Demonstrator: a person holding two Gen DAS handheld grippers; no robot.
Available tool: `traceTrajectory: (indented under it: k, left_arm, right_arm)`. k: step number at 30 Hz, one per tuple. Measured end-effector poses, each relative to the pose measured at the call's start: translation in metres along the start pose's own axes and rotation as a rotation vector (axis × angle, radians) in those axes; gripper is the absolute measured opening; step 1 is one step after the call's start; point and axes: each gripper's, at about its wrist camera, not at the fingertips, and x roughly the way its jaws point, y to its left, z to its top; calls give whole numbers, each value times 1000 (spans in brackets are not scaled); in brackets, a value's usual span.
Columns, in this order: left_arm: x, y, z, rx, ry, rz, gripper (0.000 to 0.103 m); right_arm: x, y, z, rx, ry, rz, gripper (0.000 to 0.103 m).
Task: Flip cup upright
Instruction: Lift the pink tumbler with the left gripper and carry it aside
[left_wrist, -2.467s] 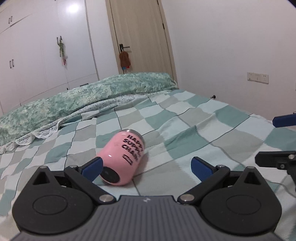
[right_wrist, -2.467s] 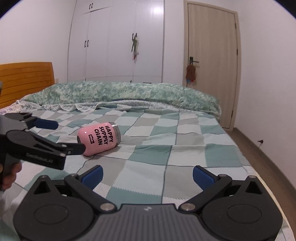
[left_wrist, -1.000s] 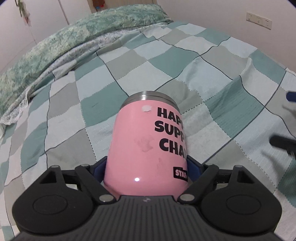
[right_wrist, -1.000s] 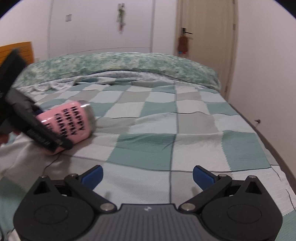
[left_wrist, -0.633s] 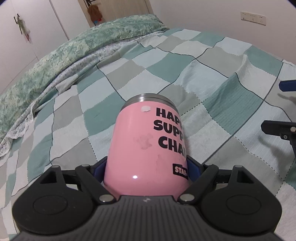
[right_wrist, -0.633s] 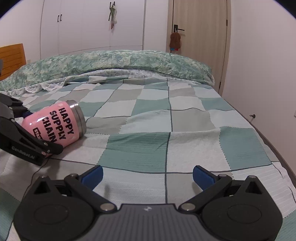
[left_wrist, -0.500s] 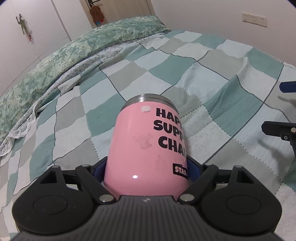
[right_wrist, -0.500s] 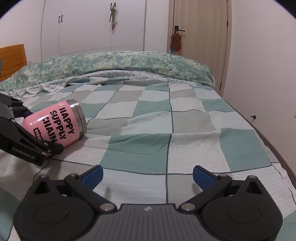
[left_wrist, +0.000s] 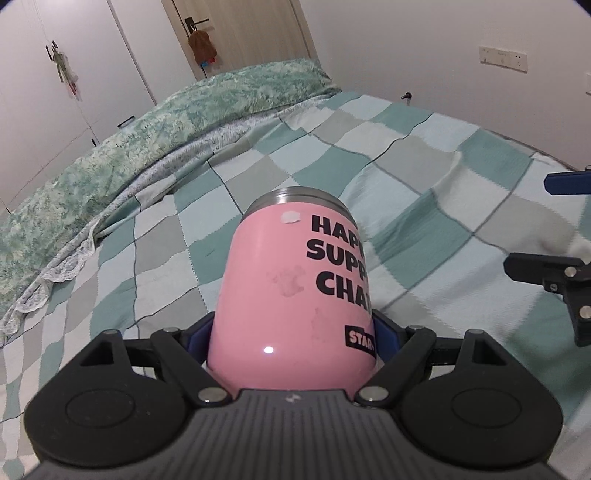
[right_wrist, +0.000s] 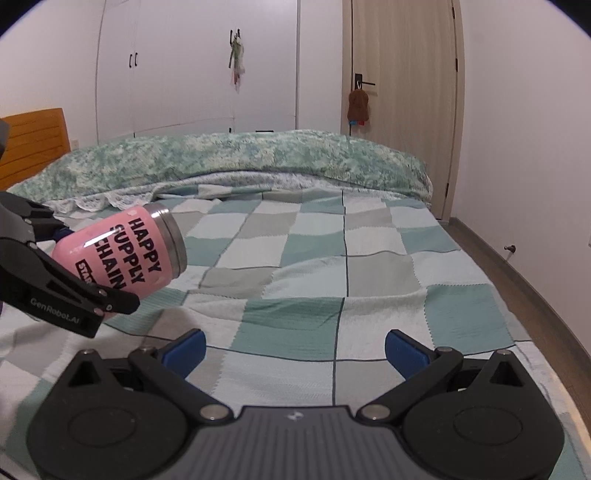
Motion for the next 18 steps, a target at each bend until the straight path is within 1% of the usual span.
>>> traceTrajectory:
  k: [4,7,12,18]
  left_arm:
    - [-37,-9,-4,-6,-6,13,84]
    - [-69,-17,-7,-10,-21,10,84]
    - [-127,-30,-15,-25,-48,26,84]
    - [-196,-46,-38,-67,-75,36,84]
  right_arm:
    - [-34,2,3,-5,-11,10,103]
    - [-61,5,3,-12,-19,17,103]
    - [-114,12,3,-29,-44,34,103]
    - [-175,24,-5,-38,-77,76,103]
